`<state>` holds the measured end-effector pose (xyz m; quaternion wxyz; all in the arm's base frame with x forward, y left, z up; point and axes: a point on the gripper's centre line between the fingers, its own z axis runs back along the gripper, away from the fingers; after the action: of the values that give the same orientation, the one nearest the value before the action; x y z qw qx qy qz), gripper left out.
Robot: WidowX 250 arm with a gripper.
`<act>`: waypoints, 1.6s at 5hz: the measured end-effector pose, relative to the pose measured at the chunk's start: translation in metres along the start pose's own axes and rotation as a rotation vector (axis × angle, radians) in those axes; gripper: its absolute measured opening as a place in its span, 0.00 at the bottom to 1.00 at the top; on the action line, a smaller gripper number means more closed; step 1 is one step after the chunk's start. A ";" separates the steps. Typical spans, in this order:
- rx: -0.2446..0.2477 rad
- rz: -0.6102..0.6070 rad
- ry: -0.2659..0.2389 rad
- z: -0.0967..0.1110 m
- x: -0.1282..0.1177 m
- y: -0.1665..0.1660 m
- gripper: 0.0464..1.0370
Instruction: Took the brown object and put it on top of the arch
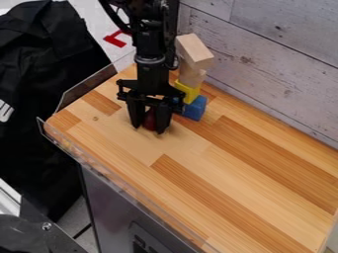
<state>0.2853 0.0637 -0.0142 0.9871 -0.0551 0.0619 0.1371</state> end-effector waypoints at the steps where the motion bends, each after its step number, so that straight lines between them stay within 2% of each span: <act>1: 0.002 0.006 0.002 0.000 -0.005 0.000 0.53; 2: 0.006 0.011 -0.062 0.026 -0.008 -0.001 0.53; 3: 0.052 0.072 -0.167 0.074 -0.023 0.000 0.53; 4: 0.052 0.093 -0.278 0.123 -0.042 -0.008 0.53; 5: 0.046 0.103 -0.319 0.167 -0.054 -0.025 0.53; 6: 0.014 0.012 -0.364 0.220 -0.045 -0.051 0.53; 7: 0.000 -0.062 -0.342 0.263 -0.027 -0.073 0.53; 8: -0.012 -0.088 -0.285 0.260 -0.011 -0.079 0.53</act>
<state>0.3249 0.0178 0.2513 0.9906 -0.0434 -0.0823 0.1006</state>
